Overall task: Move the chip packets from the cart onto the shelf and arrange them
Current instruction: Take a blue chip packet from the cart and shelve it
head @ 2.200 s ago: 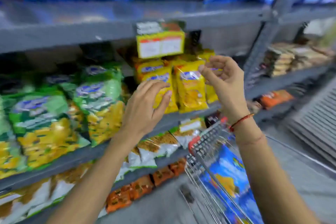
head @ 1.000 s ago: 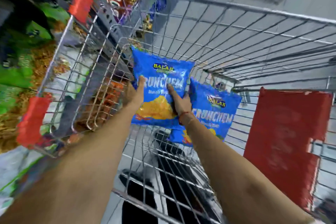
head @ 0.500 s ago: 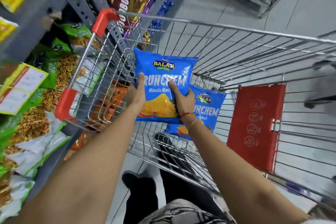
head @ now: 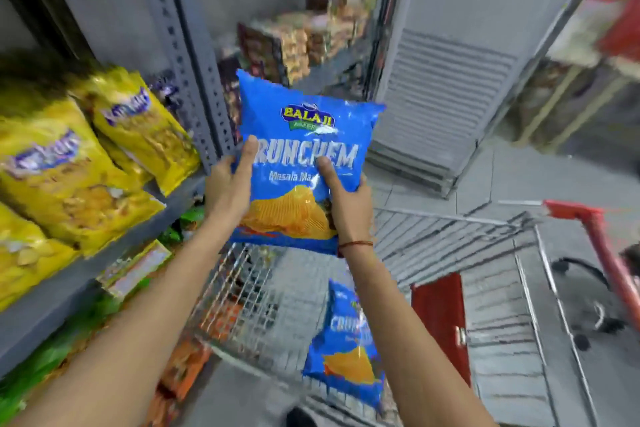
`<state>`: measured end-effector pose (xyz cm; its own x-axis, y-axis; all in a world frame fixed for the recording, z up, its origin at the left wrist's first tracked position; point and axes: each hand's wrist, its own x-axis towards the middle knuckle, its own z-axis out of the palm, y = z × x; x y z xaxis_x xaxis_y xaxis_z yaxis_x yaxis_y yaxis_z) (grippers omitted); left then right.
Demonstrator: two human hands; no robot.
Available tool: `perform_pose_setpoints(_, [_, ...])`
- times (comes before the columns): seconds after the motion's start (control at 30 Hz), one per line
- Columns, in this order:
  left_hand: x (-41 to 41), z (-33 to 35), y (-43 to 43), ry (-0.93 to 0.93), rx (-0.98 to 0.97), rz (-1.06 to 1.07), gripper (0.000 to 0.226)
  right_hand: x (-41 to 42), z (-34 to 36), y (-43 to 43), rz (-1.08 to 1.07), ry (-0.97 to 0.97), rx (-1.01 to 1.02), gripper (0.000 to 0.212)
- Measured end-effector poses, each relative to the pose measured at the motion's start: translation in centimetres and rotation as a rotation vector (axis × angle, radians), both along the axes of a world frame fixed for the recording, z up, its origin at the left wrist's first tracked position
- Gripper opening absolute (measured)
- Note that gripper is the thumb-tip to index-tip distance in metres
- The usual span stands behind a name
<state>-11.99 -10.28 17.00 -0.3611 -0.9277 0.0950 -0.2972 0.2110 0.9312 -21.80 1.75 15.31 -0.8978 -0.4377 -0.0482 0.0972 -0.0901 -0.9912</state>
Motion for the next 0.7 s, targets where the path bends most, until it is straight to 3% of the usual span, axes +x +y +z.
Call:
perform_pose_setpoints(0.23, [5.4,17.0,-1.9,0.203,-0.37,0.131,0.05,3.0,16.0,-4.0,0.151,0.234,-0.315,0.038])
perform_pose_setpoints(0.37, [8.8,23.6,-2.5,0.288,-0.432,0.184,0.039,5.2,22.6,-6.2,0.265,0.332,-0.438,0.021])
perform_pose_setpoints(0.47, [12.5,27.9,-3.5,0.349,-0.443,0.244,0.039,7.9,27.5,-8.8,0.342,0.384,-0.506,0.031])
perform_pose_setpoints(0.63, [18.6,32.0,-6.7,0.453,-0.456,0.383,0.06,13.1,32.7,-14.4,0.494,0.448,-0.6,0.033])
perform_pose_setpoints(0.7, [20.5,32.4,-7.8,0.45,-0.453,0.44,0.067,14.9,33.4,-16.6,0.553,0.433,-0.587,0.061])
